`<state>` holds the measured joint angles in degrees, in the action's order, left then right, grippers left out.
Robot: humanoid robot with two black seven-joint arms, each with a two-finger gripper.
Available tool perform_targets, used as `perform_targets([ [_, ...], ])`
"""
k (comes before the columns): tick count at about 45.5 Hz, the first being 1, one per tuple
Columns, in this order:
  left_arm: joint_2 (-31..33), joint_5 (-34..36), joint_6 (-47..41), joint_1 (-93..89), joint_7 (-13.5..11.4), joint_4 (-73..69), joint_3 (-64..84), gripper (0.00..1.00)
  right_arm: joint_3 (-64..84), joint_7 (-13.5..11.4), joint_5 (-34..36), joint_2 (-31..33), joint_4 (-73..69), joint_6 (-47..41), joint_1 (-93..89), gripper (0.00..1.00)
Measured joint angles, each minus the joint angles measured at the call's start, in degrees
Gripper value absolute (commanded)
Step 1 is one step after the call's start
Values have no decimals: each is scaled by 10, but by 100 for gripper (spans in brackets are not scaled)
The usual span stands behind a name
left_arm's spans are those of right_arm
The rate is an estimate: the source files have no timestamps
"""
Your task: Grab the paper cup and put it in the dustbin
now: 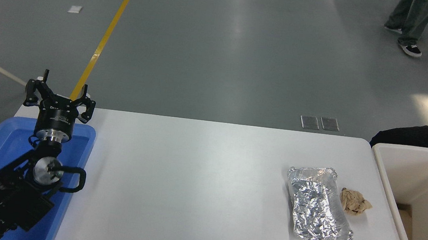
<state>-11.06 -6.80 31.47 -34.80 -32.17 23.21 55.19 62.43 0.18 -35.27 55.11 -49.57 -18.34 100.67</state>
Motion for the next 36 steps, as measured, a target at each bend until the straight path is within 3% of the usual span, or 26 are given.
perform_targets([
  [12,0,-1,0,0,0,0,0,99,-161,11,101,-31,124,81,-283,0],
  [28,0,-1,0,0,0,0,0,99,-293,13,243,-167,297,145,-539,0],
  [36,0,-1,-1,0,0,0,0,99,-315,12,278,-215,328,169,-596,0],
])
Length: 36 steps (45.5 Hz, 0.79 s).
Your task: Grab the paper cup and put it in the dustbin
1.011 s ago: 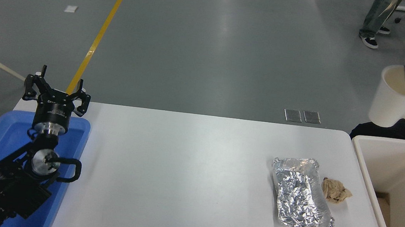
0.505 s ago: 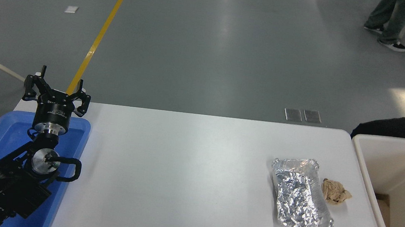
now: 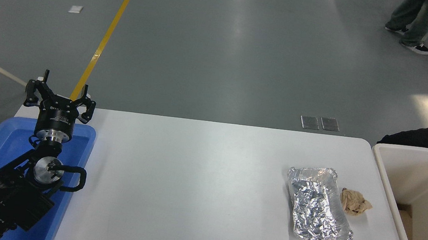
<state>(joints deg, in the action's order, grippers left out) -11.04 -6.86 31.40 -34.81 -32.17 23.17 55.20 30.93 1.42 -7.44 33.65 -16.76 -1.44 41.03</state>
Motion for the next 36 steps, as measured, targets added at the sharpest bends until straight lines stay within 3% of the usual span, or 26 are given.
perform_targets([
  [3,0,0,0,0,0,0,0,99,-10,-1,8,-13,6,8,-16,0],
  [4,0,0,0,0,0,0,0,99,-14,0,11,-17,8,10,-22,7],
  [5,0,0,0,0,0,0,0,99,-16,0,12,-19,9,11,-24,23],
  [8,0,0,0,0,0,0,0,99,-22,0,16,-26,11,15,-33,84],
  [11,0,0,0,-1,0,0,0,99,-27,0,19,-31,11,18,-40,100],
  [26,0,0,0,-1,0,0,0,99,-33,3,20,-36,7,19,-29,100],
  [36,0,1,0,-1,0,0,0,99,46,4,-21,28,-66,17,84,100],
])
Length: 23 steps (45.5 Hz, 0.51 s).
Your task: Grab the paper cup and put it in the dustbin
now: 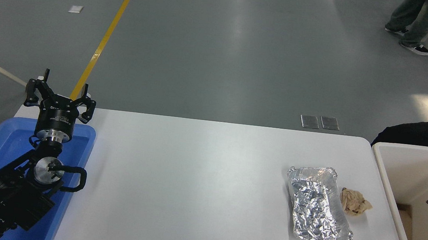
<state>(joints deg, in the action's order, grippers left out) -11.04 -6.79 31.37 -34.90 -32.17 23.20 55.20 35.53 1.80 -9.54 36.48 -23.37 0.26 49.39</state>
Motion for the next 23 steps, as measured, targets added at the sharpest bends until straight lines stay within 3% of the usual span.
perform_targets([
  [12,0,1,0,0,1,0,-1,99,181,0,-90,76,-229,-15,312,100],
  [23,0,1,0,1,1,0,-1,99,315,0,-124,28,-456,-102,604,100],
])
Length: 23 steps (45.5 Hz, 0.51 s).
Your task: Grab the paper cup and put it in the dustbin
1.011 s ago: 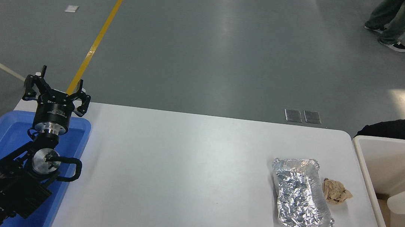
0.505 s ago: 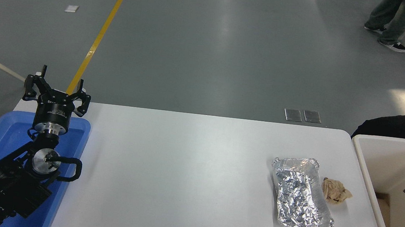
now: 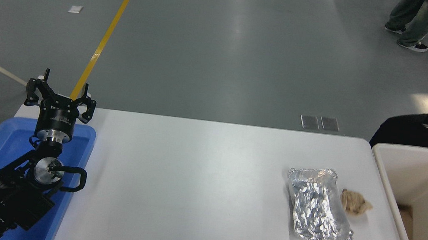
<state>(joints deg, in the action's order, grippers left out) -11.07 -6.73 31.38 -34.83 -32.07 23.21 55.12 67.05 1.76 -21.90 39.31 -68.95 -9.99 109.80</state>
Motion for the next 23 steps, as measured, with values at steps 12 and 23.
perform_targets([
  [12,0,-1,0,0,-1,0,0,99,14,-2,67,-105,-166,-85,155,100],
  [23,0,-1,0,0,-1,0,1,99,-11,-2,170,-182,-210,-196,215,100],
])
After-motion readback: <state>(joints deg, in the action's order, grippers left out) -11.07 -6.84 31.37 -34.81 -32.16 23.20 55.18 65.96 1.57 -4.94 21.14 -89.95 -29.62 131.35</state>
